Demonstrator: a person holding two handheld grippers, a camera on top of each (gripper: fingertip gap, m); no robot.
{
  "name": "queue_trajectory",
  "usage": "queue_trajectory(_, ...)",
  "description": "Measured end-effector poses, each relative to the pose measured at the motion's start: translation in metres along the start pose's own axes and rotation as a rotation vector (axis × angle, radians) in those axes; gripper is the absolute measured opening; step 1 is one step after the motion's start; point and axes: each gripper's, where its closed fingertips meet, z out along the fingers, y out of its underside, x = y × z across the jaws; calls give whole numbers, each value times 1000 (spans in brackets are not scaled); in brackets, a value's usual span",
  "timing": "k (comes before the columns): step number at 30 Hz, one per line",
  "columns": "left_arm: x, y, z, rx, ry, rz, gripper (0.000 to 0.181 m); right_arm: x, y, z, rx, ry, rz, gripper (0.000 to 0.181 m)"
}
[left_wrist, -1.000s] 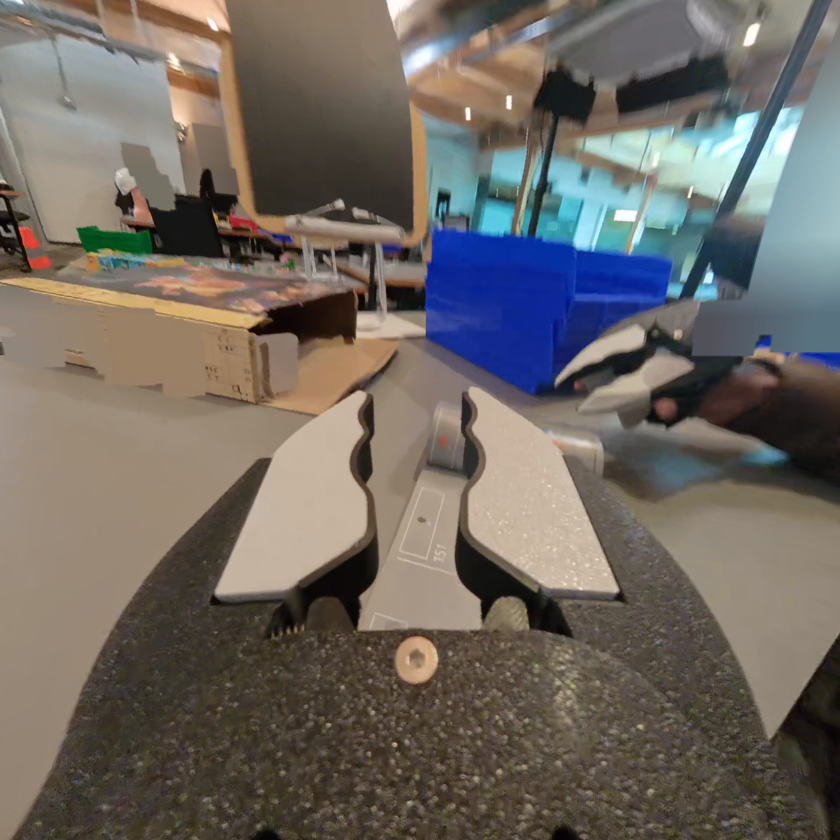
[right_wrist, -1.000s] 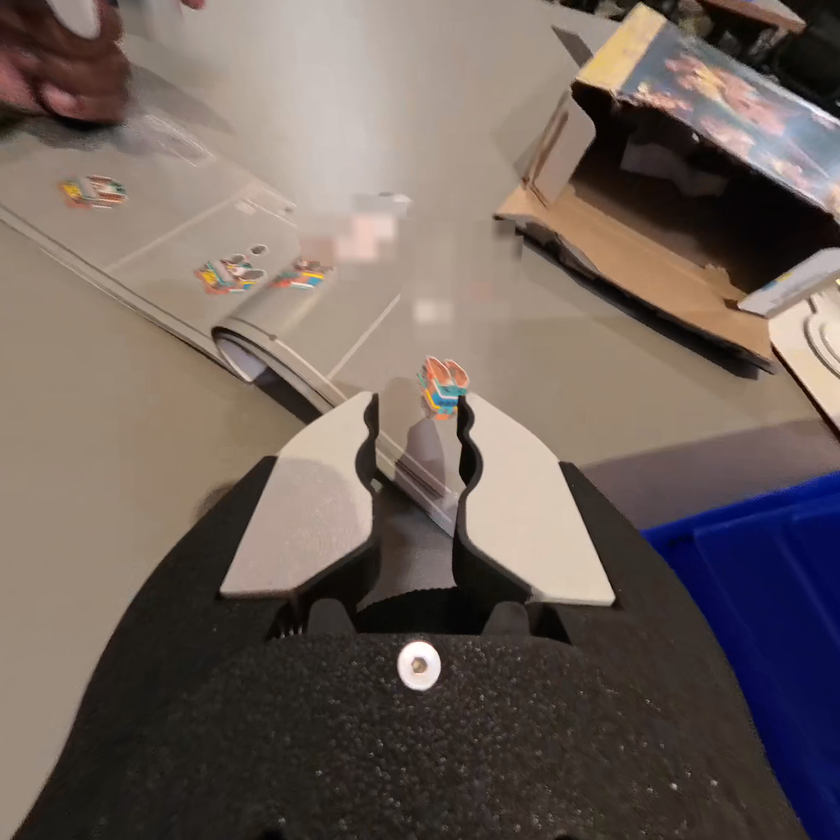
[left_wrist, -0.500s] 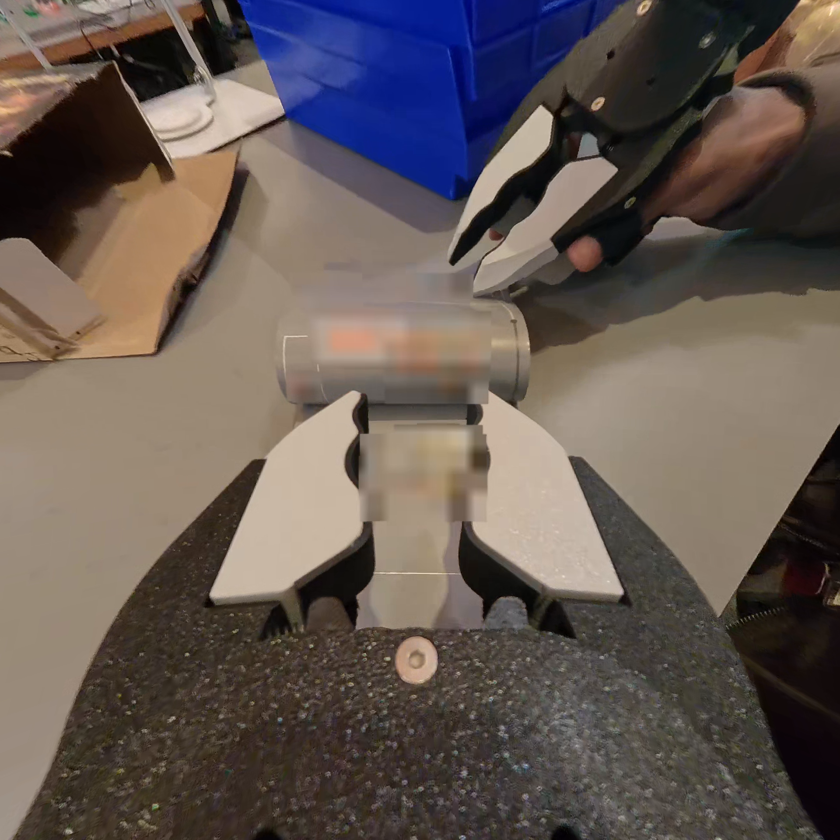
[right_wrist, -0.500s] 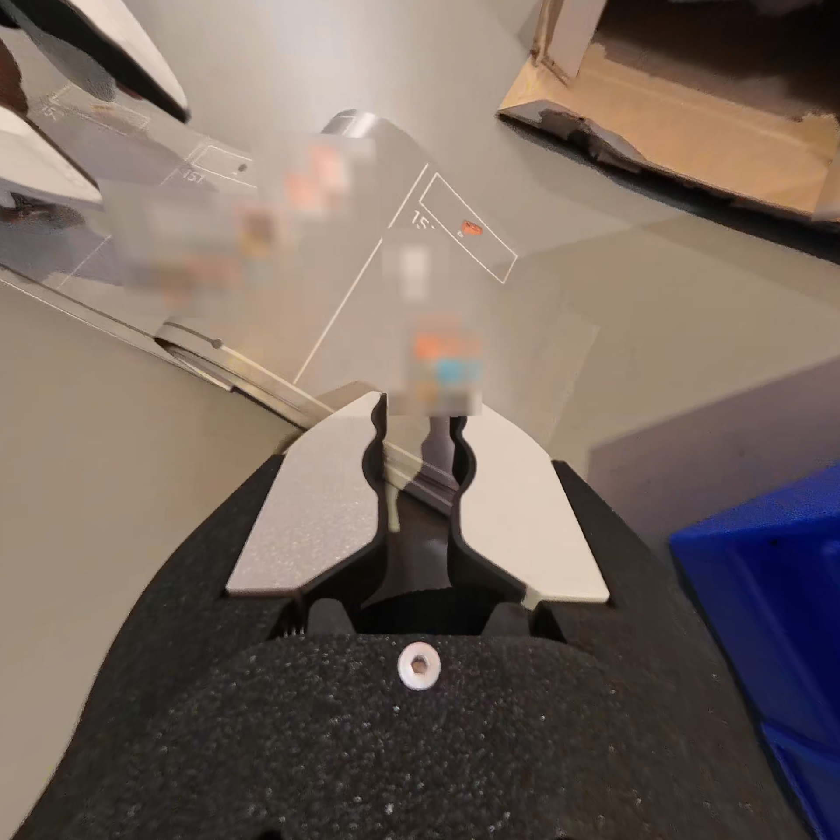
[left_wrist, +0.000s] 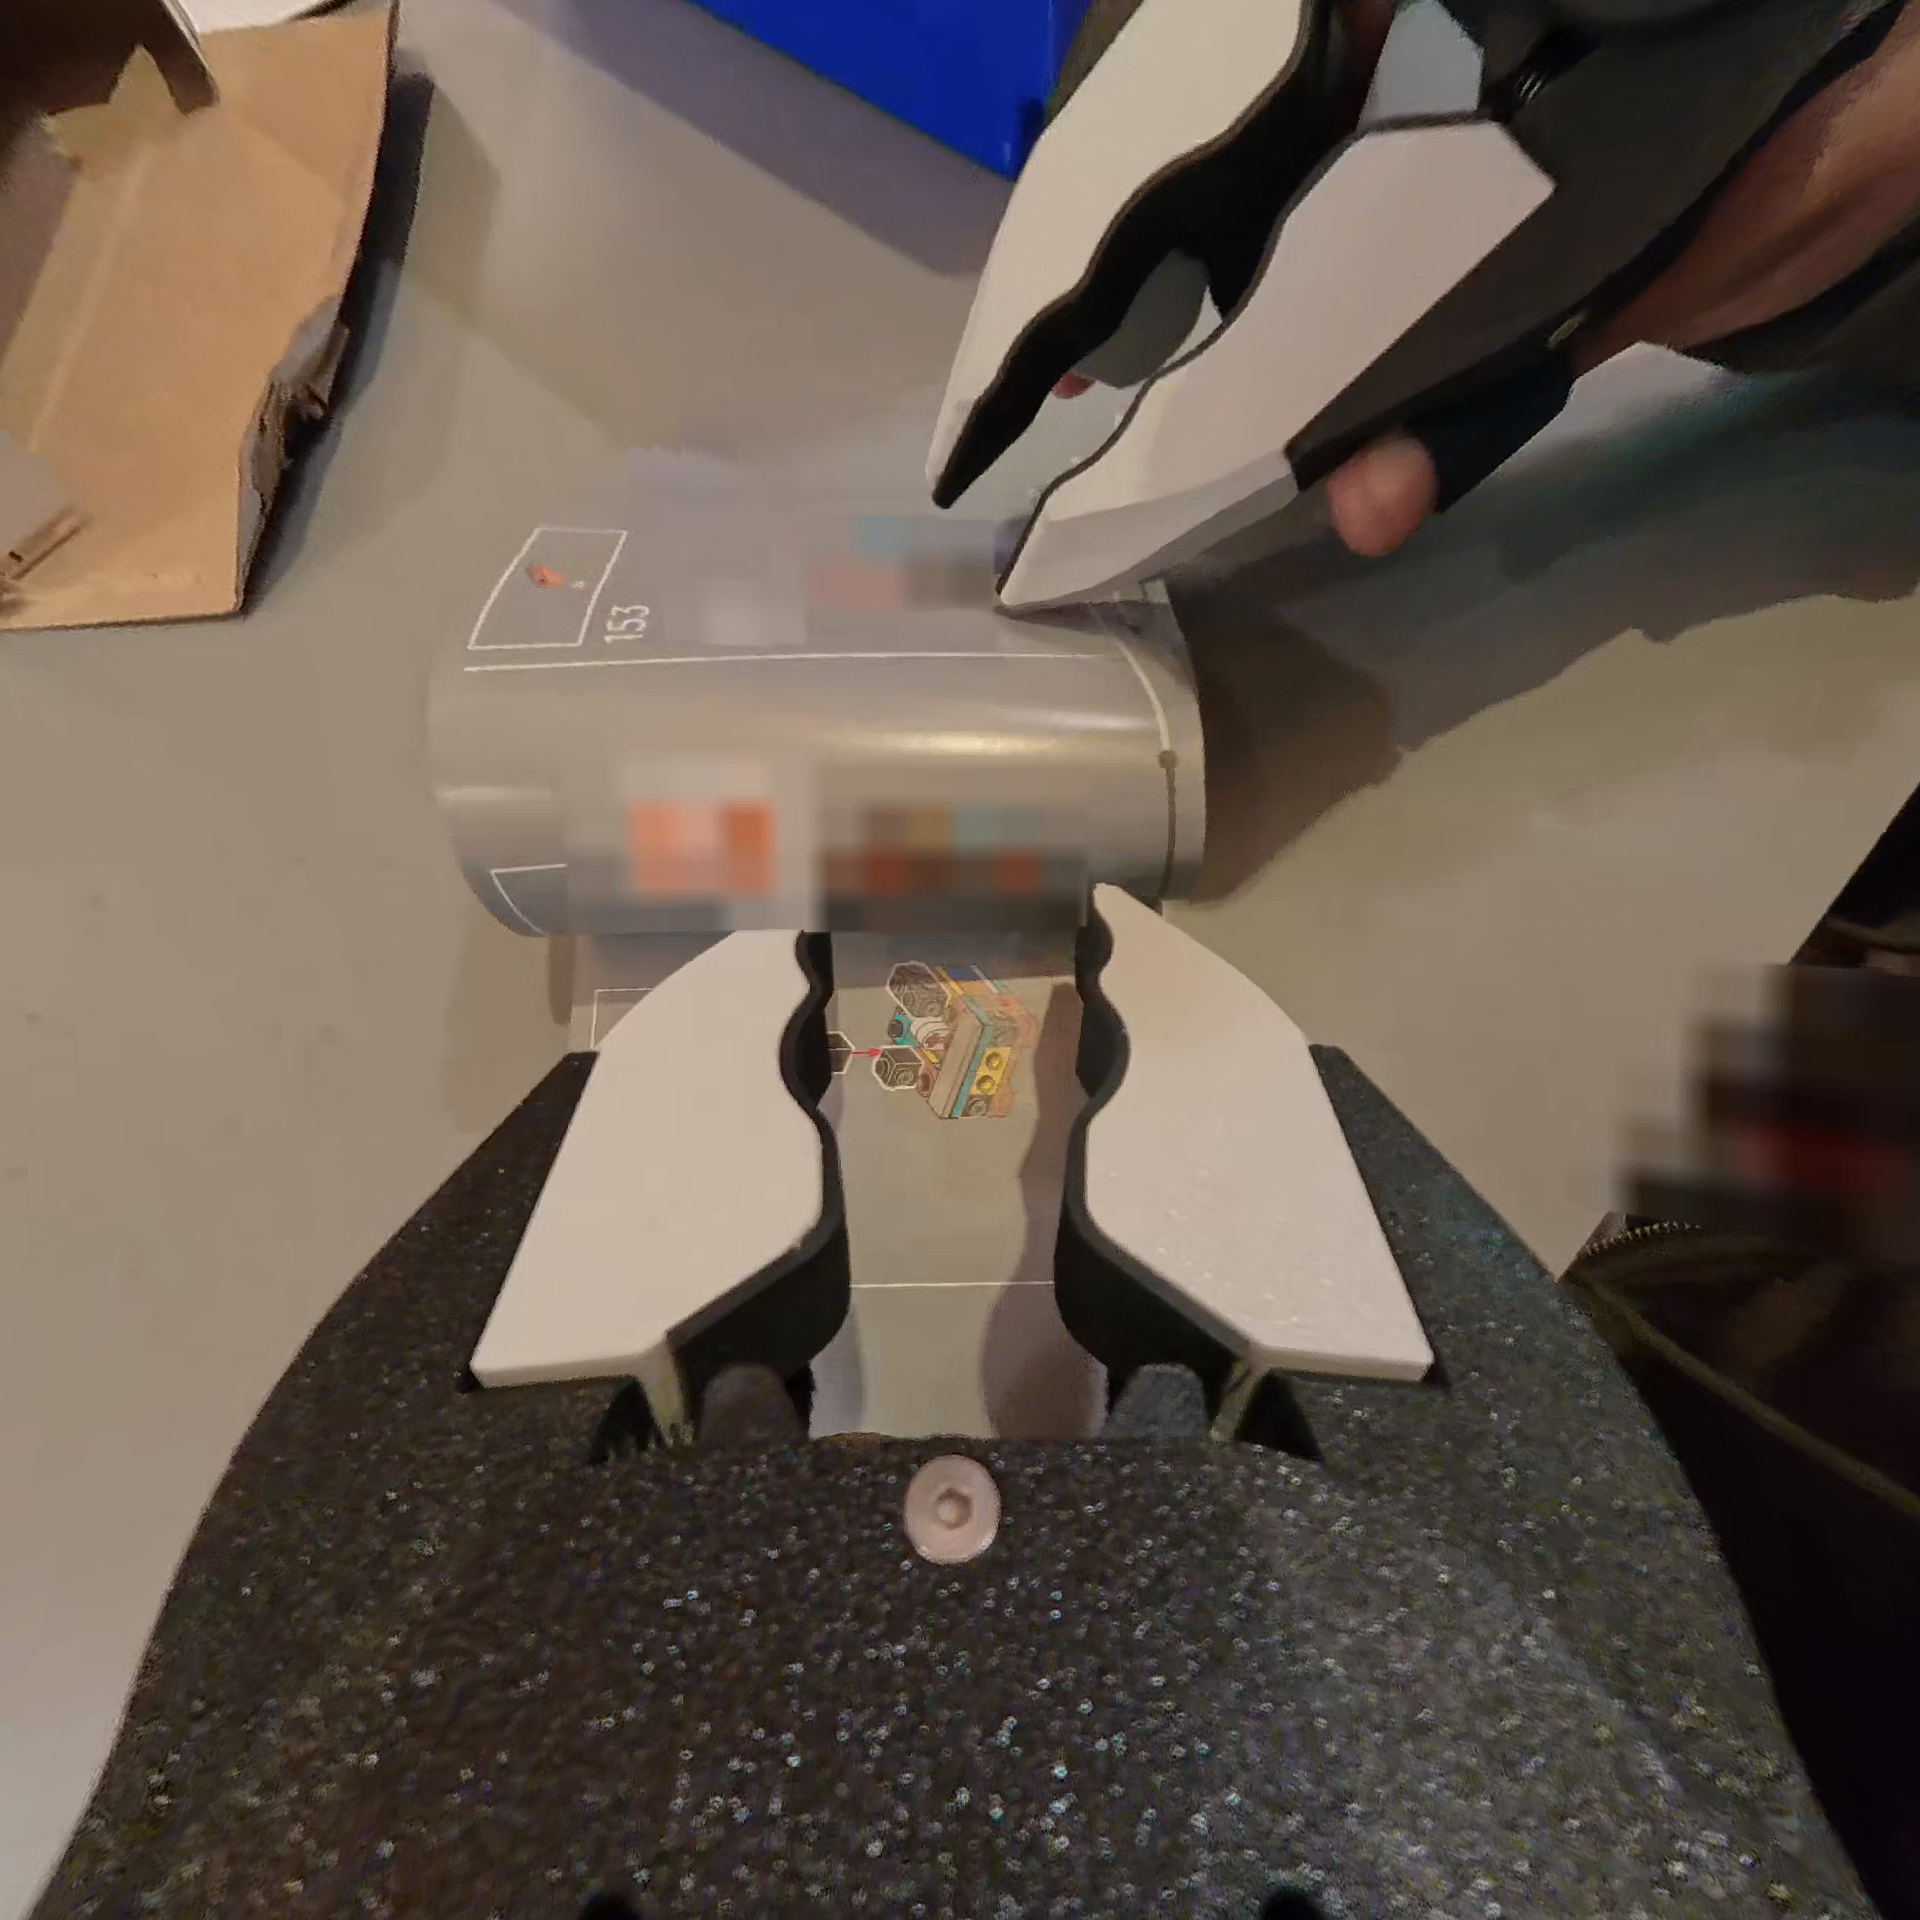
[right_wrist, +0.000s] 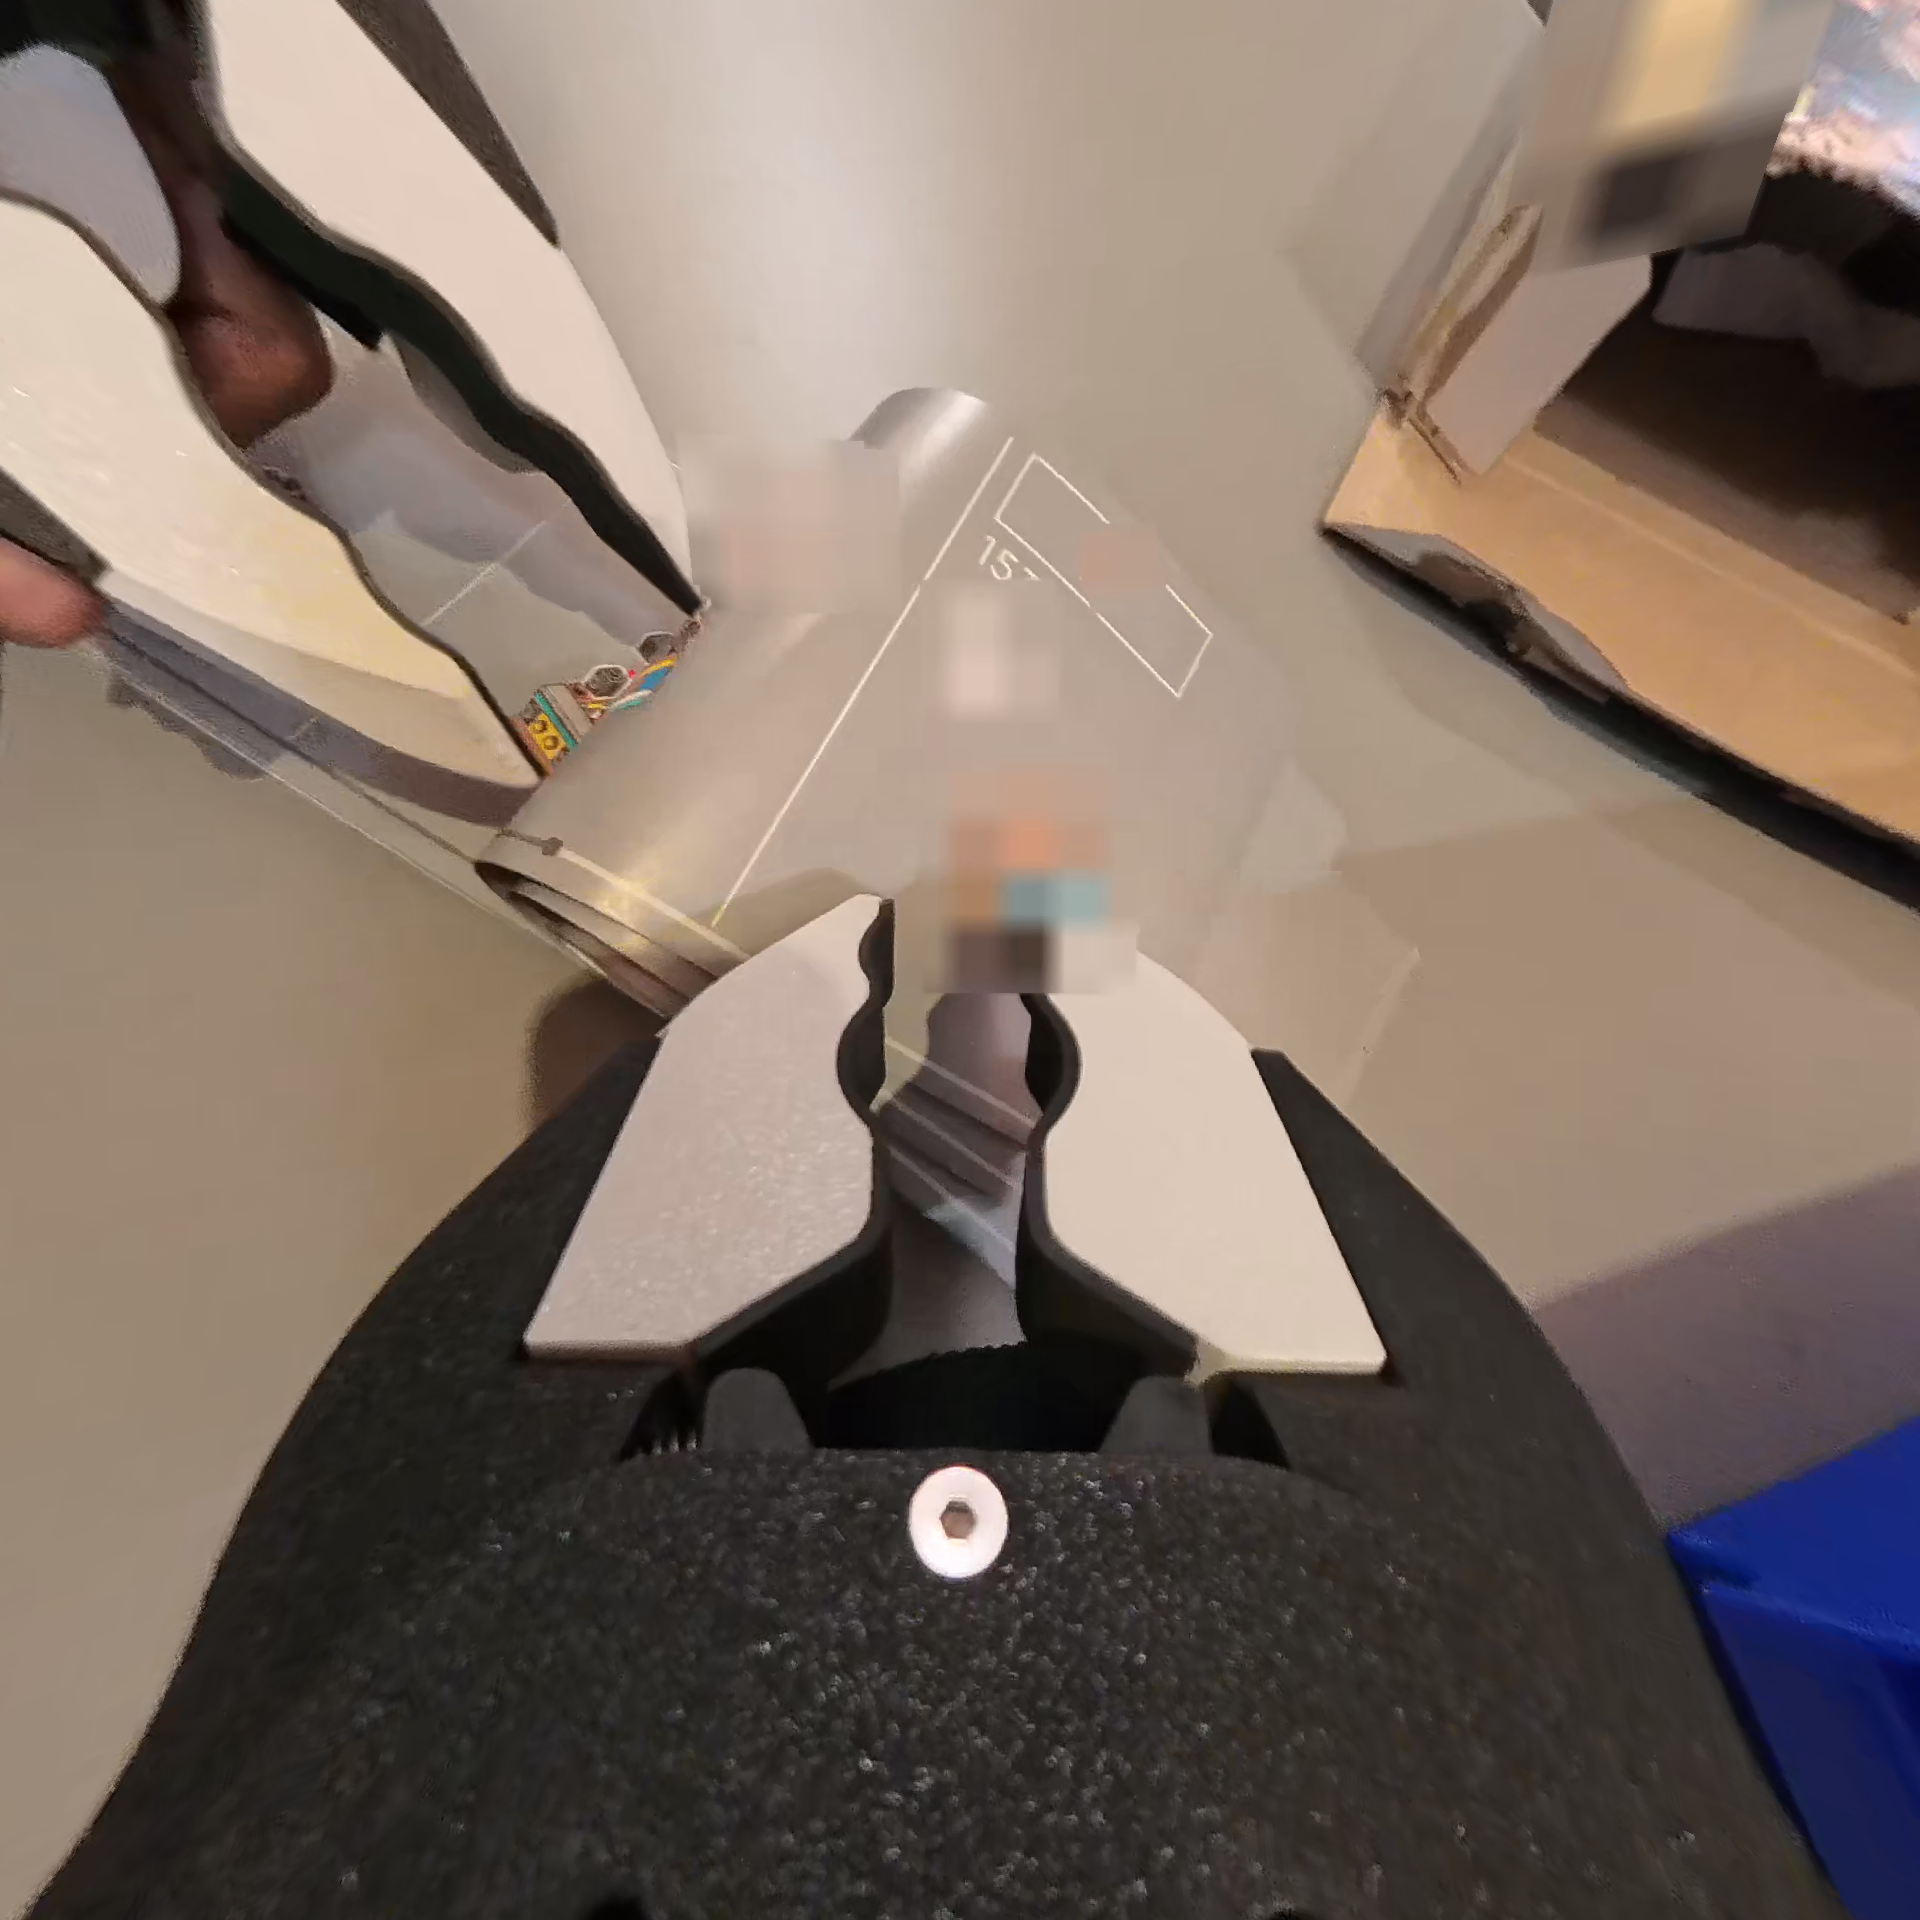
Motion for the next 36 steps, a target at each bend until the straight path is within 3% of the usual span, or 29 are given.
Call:
queue_trajectory(19,-22,49,-32,-75,-39,-73,49,-68,-53,28,38,-74,-214,26)
queue_trajectory(27,-29,59,-39,-74,-58,-91,50,-91,-91,6,221,-68,-320,27)
queue_trajectory(36,-29,60,-41,-60,-49,-94,51,-96,-87,-1,264,-119,-284,27)
